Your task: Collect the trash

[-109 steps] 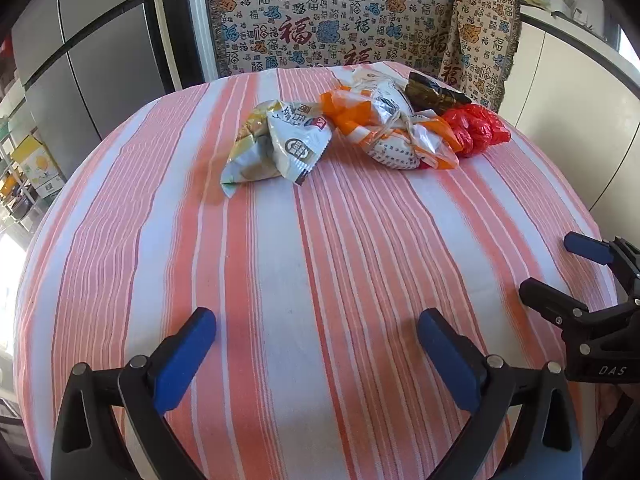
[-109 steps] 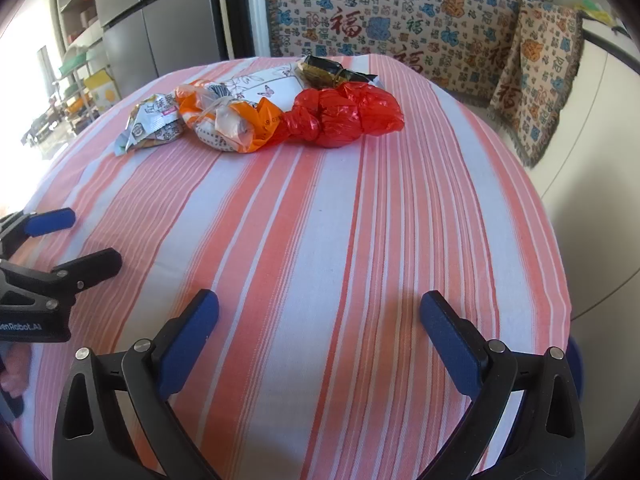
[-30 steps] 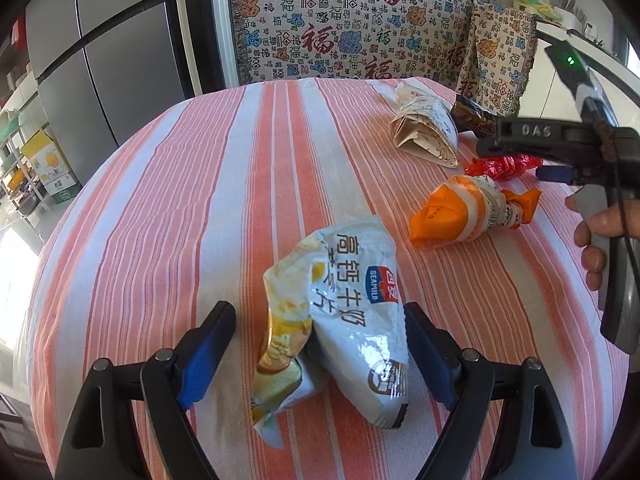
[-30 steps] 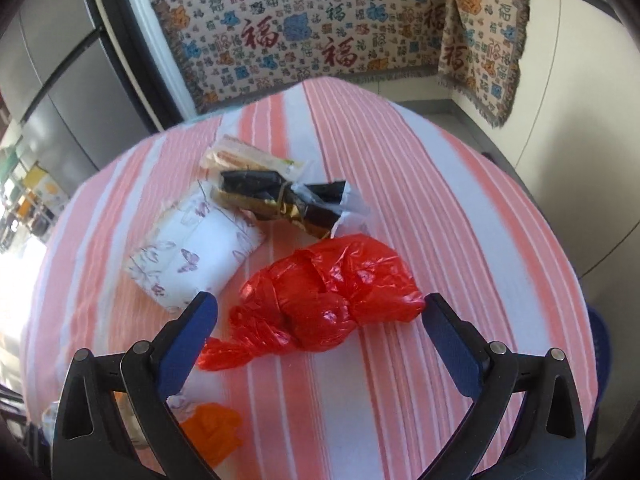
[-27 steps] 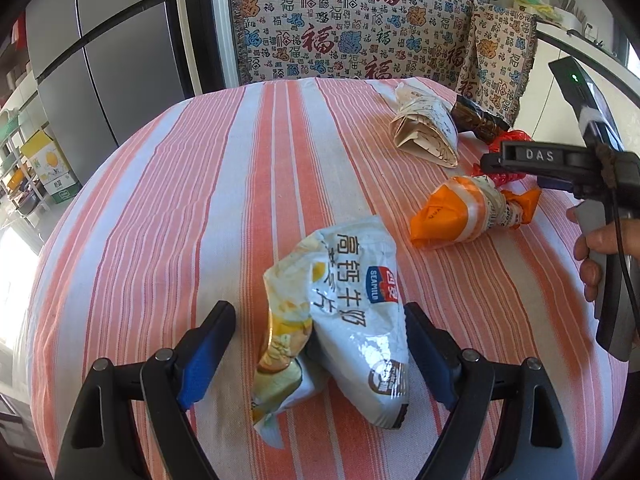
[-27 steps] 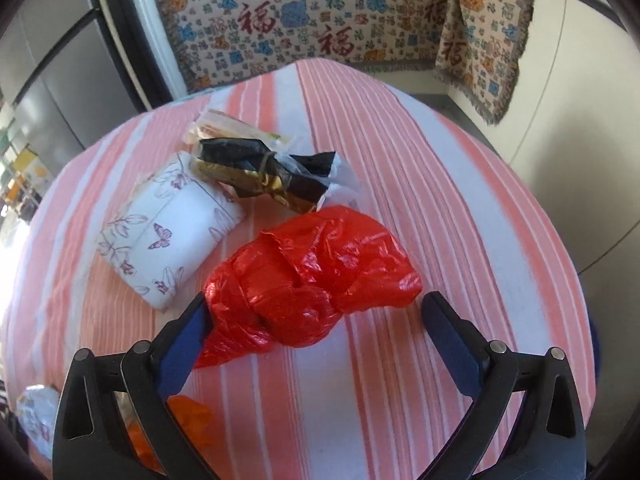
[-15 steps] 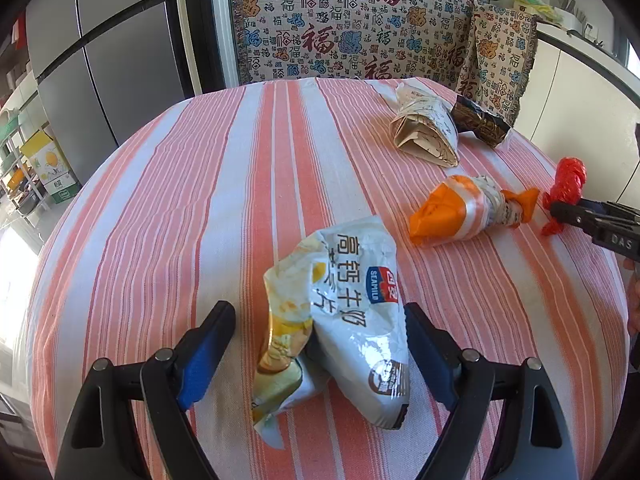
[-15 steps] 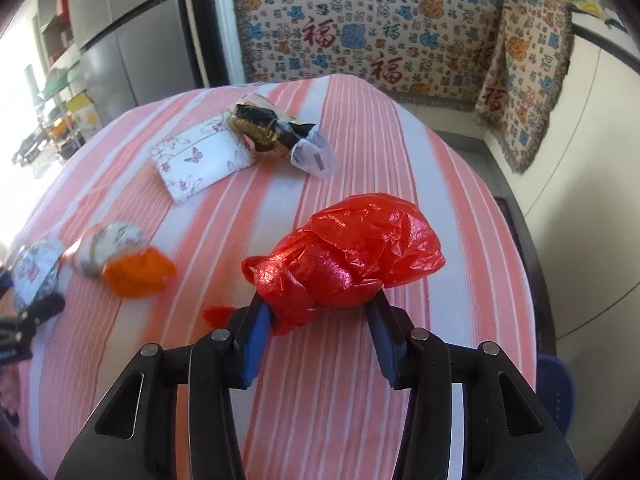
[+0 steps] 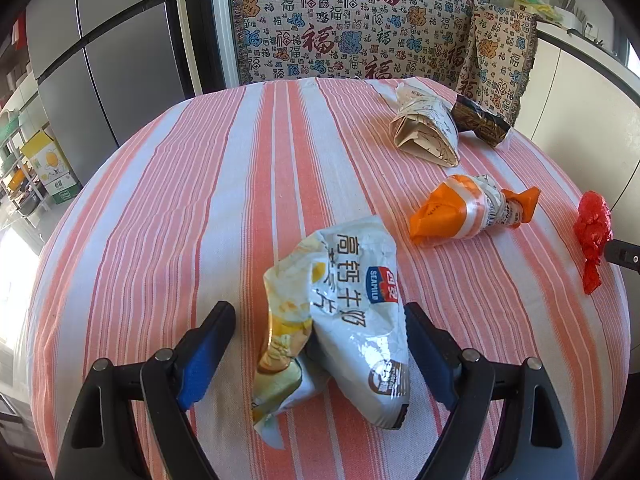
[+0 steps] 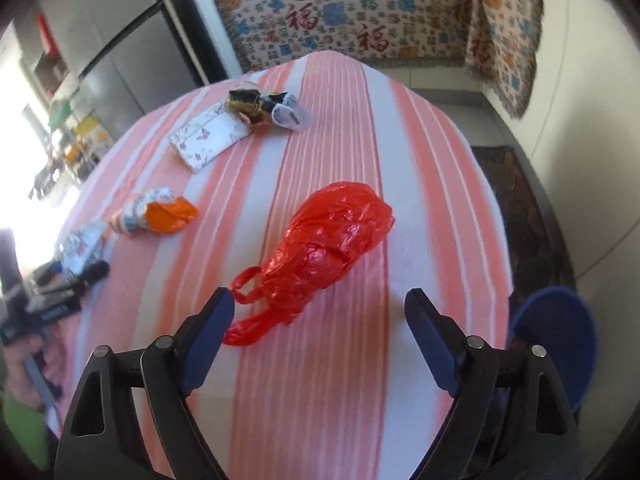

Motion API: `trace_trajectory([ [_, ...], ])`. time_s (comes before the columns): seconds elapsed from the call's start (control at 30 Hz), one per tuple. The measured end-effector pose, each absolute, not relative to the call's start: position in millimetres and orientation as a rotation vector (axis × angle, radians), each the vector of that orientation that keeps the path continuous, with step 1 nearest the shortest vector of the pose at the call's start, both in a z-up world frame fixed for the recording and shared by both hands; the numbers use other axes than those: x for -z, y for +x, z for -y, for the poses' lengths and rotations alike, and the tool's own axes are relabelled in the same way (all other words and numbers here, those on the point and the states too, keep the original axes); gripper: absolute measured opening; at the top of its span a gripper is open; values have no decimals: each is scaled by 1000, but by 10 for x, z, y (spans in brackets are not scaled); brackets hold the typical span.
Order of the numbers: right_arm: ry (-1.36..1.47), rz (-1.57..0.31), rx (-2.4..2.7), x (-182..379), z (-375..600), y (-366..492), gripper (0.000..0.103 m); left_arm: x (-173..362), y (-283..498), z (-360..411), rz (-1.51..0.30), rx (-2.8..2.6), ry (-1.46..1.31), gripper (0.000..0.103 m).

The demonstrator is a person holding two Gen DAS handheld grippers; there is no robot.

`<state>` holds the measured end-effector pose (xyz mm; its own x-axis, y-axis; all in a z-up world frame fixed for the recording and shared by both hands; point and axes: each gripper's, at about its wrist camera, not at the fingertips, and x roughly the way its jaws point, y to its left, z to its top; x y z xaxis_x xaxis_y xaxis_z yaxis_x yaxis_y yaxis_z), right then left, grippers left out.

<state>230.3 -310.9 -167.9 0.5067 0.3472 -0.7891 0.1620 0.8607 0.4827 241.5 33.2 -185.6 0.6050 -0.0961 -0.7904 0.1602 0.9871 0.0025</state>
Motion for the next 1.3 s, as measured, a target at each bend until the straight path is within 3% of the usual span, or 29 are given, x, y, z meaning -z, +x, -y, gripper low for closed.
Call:
trace_trajectory([
  [0.17, 561, -1042, 9, 1724, 2916, 2510, 89, 1860, 2416, -334, -909, 149, 75, 87],
  [0.23, 490, -1039, 60, 1778, 2844, 2585, 83, 1860, 2415, -334, -909, 149, 75, 87],
  [0.3, 346, -1029, 71, 1775, 2731, 2570, 61, 1860, 2415, -334, -909, 150, 74, 87],
  [0.5, 168, -1007, -217, 1765, 2712, 2208, 55, 1864, 2408, -340, -908, 151, 74, 87],
  [0.63, 75, -1019, -275, 1723, 2818, 2049, 60, 1864, 2407, -338, -908, 151, 75, 87],
  [0.7, 97, -1036, -254, 1696, 2901, 2035, 75, 1865, 2410, -341, -908, 151, 74, 87],
  [0.8, 194, -1053, -231, 1613, 3009, 2030, 83, 1861, 2406, -364, -908, 172, 58, 86],
  [1.3, 360, -1144, -68, 1546, 3040, 2419, 85, 1617, 2317, -607, -941, 345, 13, 86],
])
